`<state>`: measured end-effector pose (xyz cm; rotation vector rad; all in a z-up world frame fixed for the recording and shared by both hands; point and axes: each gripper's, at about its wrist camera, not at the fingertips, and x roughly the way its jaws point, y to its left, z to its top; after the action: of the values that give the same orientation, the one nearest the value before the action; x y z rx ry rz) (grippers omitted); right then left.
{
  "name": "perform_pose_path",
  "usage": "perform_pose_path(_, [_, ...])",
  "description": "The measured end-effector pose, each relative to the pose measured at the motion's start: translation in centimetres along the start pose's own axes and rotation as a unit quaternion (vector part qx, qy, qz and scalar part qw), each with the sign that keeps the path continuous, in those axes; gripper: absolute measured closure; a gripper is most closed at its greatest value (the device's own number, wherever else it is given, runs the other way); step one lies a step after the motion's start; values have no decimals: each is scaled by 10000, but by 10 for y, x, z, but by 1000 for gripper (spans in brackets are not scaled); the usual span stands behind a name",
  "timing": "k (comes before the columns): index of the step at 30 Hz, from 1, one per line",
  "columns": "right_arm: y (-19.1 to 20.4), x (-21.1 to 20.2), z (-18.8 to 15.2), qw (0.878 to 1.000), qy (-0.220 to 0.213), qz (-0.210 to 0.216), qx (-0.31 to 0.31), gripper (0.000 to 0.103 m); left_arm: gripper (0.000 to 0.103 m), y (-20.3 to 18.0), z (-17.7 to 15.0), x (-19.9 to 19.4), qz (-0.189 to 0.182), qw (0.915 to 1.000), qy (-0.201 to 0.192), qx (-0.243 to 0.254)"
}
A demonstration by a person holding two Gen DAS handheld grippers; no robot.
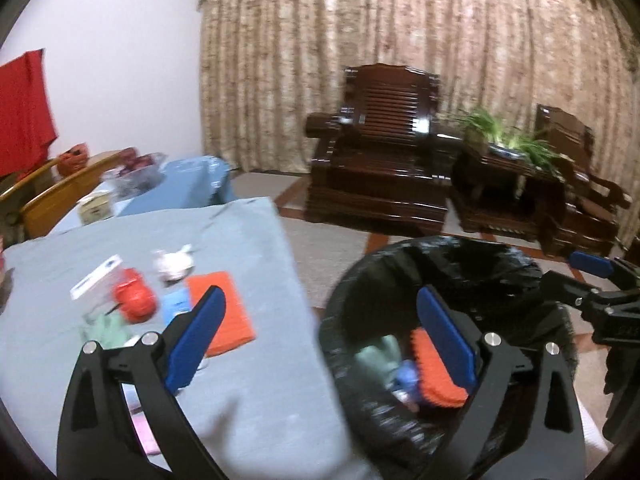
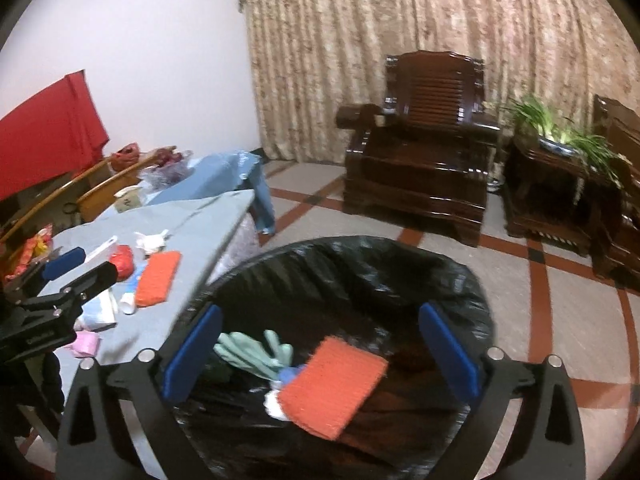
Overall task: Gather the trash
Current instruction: 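Return both tools to the table and reach the right tool toward the orange foam net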
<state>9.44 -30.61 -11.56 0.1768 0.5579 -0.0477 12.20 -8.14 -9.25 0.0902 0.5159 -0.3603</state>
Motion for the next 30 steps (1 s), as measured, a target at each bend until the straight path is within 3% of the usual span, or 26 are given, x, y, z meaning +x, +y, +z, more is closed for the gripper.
perform_pose_path(15, [121,30,9,9929,26,966,-694,6,8,110,-31,-44,1234,9915,37,-415])
perform_pose_path(30, [224,92,10,9828,220,1503,-1050,11,9,201,-44,-46,1966,9765,138,-876])
